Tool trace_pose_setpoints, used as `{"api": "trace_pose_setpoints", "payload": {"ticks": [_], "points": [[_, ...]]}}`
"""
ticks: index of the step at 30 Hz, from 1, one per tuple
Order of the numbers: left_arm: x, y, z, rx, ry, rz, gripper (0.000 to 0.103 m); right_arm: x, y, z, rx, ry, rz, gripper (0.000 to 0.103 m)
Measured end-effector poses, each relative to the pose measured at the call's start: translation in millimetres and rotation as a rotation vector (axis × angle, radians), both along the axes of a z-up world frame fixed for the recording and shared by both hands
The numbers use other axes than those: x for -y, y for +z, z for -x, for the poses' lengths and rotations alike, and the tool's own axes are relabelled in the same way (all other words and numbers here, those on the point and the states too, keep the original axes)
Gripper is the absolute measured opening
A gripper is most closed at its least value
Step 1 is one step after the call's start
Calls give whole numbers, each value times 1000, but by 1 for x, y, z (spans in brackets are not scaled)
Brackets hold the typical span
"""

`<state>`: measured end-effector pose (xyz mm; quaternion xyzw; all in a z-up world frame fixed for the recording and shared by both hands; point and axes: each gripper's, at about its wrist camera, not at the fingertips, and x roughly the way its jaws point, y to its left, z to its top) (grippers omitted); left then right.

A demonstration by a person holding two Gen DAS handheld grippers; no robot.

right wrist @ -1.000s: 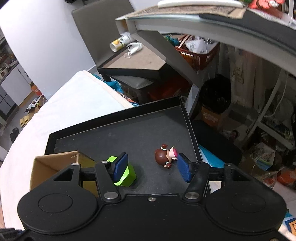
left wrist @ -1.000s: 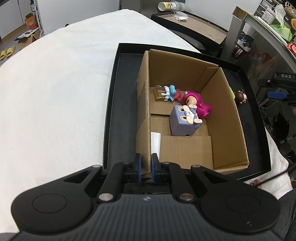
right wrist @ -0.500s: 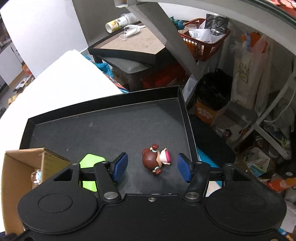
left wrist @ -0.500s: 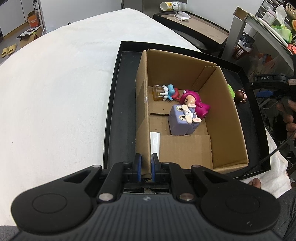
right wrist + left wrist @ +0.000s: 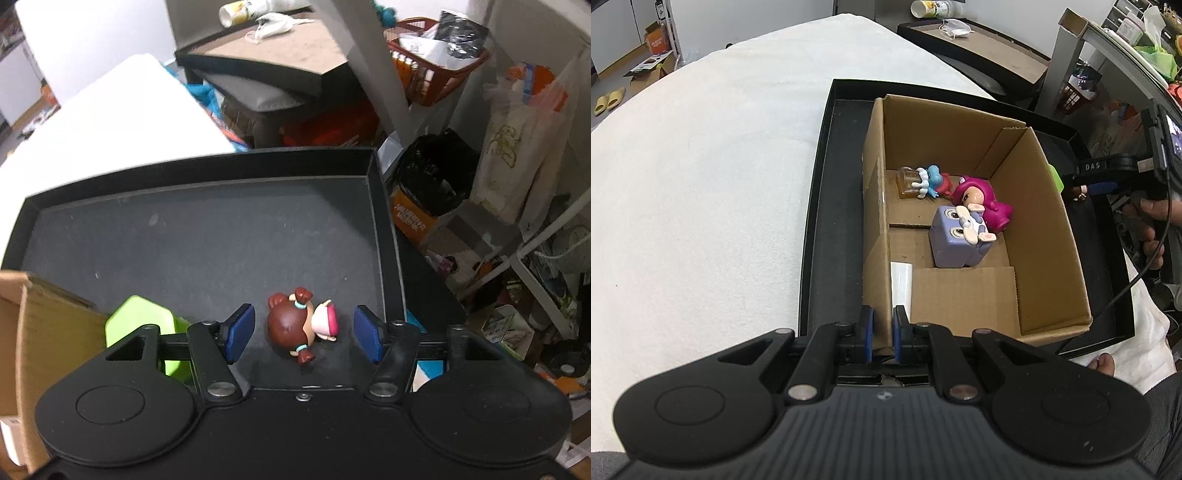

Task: Organize rigid objects
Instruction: 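Move the right tool over the brown-haired girl figure, then close the right gripper on the brown-haired girl figure, then lift the girl figure and carry it over the box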

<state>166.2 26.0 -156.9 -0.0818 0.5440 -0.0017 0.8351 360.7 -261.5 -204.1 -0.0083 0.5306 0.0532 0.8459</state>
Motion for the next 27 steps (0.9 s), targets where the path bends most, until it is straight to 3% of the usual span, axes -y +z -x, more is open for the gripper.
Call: {"api": "trace_pose_setpoints", "payload": {"ticks": [1, 7, 27], "points": [[0, 0, 0, -2, 2, 0, 10, -2, -3, 1, -7, 14, 6, 44], [2, 0, 0, -2, 4, -10, 10, -4, 4, 9, -4, 43, 2, 43], [6, 0, -2, -13, 4, -35, 10, 11, 51, 49, 67, -18, -93, 43]]}}
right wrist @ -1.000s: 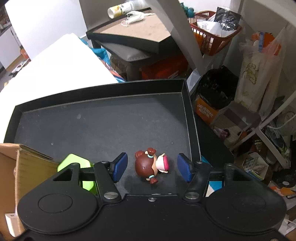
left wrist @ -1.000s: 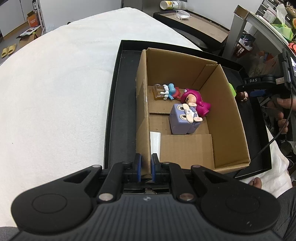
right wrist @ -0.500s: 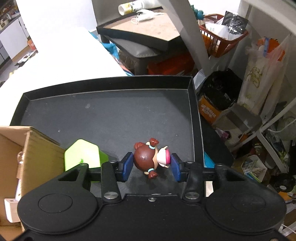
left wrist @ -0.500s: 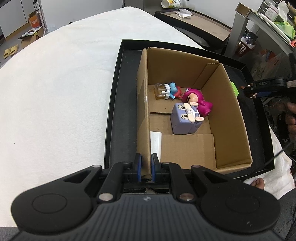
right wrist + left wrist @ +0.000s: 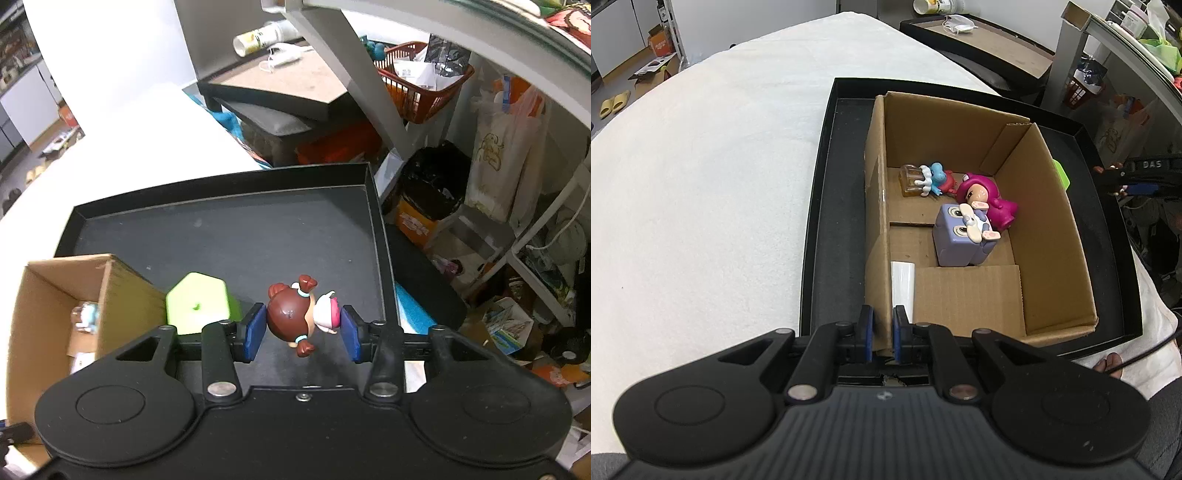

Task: Organize rigid objects
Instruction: 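Lift the girl figure and carry it over the box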

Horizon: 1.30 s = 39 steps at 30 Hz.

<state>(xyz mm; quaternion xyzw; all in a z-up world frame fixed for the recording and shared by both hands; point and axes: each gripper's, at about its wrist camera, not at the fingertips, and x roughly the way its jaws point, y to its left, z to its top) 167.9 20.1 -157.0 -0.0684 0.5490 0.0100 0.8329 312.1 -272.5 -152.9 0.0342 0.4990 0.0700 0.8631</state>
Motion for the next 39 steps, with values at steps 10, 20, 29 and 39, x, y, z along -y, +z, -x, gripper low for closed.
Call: {"api": "trace_pose_setpoints", "payload": {"ticks": [10, 20, 29, 39], "points": [[0, 0, 0, -1, -1, -4, 10, -15, 25, 15, 66, 45, 0, 43], [0, 1, 1, 1, -2, 1, 10, -32, 45, 23, 114, 106, -43, 43], [0, 7, 2, 19, 0, -3, 9, -54, 57, 31, 145, 182, -83, 43], [-4, 13, 5, 35, -1, 14, 9, -93, 58, 35, 134, 281, -124, 43]]}}
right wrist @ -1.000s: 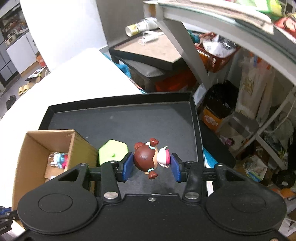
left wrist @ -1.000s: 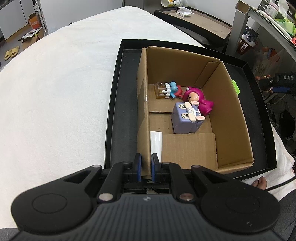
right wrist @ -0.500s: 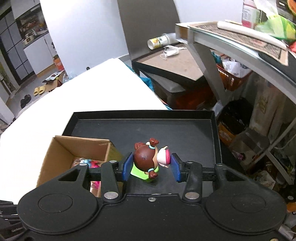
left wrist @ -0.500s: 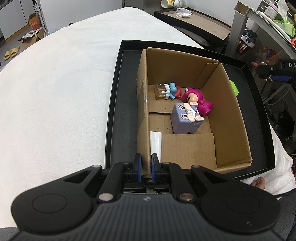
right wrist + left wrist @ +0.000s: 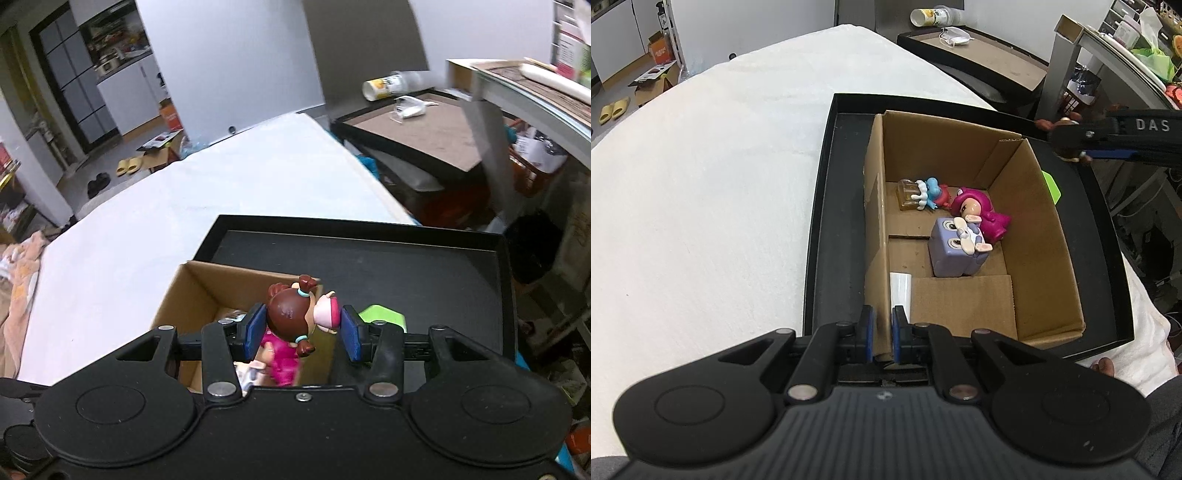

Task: Organize rigid objects
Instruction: 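Lift the girl figure and carry it over the box, then lower the girl figure into the box and open the right gripper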

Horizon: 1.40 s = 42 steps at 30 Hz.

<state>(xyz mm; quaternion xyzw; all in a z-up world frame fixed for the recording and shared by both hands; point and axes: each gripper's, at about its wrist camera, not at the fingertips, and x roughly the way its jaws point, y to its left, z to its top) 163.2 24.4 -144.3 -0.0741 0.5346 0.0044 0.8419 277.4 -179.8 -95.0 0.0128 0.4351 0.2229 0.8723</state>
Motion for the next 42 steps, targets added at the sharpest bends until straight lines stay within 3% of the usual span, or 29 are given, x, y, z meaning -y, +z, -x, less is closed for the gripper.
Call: {"api": "trace_pose_setpoints", "payload": {"ticks": [14, 25, 42], "points": [[-7, -3, -2, 2, -8, 44, 9, -62, -23, 2, -42, 120, 72, 43], [-10, -5, -6, 4, -8, 62, 9, -85, -41, 1, -77, 167, 105, 43], [-8, -5, -9, -8, 3, 52, 9, -82, -25, 5, -26, 168, 62, 49]]}}
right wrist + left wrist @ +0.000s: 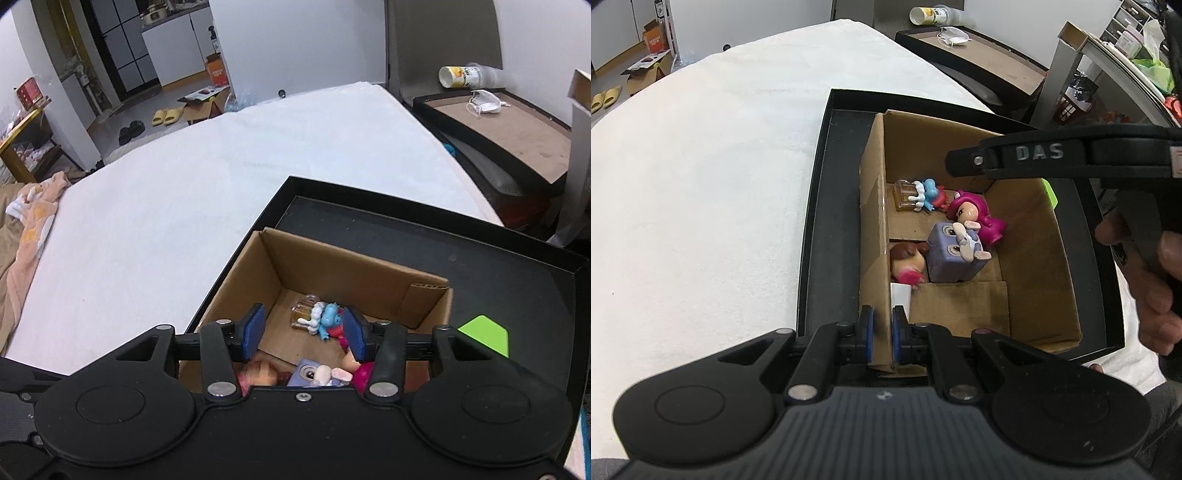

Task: Organize rigid objects
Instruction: 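Lower the girl figure into the box and open the right gripper, then move the right tool over the green hexagonal box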

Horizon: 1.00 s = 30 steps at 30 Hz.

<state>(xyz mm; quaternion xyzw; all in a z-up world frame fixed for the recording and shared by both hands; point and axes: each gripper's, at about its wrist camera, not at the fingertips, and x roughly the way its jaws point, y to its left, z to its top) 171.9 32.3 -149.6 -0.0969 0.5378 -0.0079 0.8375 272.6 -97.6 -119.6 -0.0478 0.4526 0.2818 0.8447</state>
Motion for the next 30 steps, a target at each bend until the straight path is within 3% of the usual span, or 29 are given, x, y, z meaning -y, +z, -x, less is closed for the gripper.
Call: {"api": "trace_pose_setpoints", "payload": {"ticks": [30], "points": [[16, 10, 7, -3, 35, -90, 9, 104, 20, -10, 15, -188, -65, 58]]}}
